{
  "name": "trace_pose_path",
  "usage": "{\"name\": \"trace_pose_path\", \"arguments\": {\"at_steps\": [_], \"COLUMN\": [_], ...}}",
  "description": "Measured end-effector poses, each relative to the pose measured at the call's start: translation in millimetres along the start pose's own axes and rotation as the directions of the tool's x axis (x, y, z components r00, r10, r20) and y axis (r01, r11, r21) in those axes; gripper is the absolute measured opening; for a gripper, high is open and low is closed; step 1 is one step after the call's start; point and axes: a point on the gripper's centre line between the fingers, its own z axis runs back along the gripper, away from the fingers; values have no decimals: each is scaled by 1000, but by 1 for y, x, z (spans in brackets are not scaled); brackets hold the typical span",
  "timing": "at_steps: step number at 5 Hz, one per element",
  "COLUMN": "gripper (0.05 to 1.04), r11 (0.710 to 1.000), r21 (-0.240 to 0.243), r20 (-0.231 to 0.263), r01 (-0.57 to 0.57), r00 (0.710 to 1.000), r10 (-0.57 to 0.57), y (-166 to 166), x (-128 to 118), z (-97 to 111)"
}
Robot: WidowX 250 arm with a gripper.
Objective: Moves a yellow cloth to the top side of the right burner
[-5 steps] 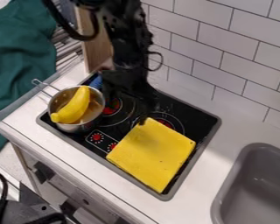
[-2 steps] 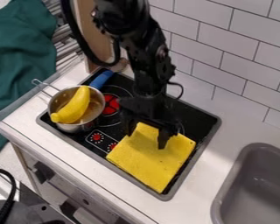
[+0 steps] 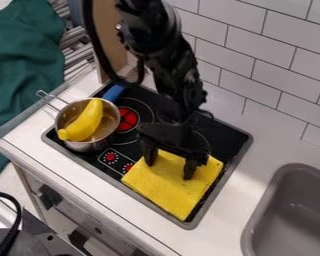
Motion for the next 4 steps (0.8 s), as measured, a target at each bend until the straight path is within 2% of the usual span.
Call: {"name": "trace_pose_path", "arguments": {"at_steps": [2,3,4], "gripper": [1001,1001,1001], "r11": [999,1000,999], "r21": [26,-3,-35], "r20": [4,24,57], "r01": [24,-8,-7], "r00": [1000,1000,998], "r10": [-24,8,9], "y": [-3,-8,-17], "x": [4,10,29], "z": [-8,-8,-9]}}
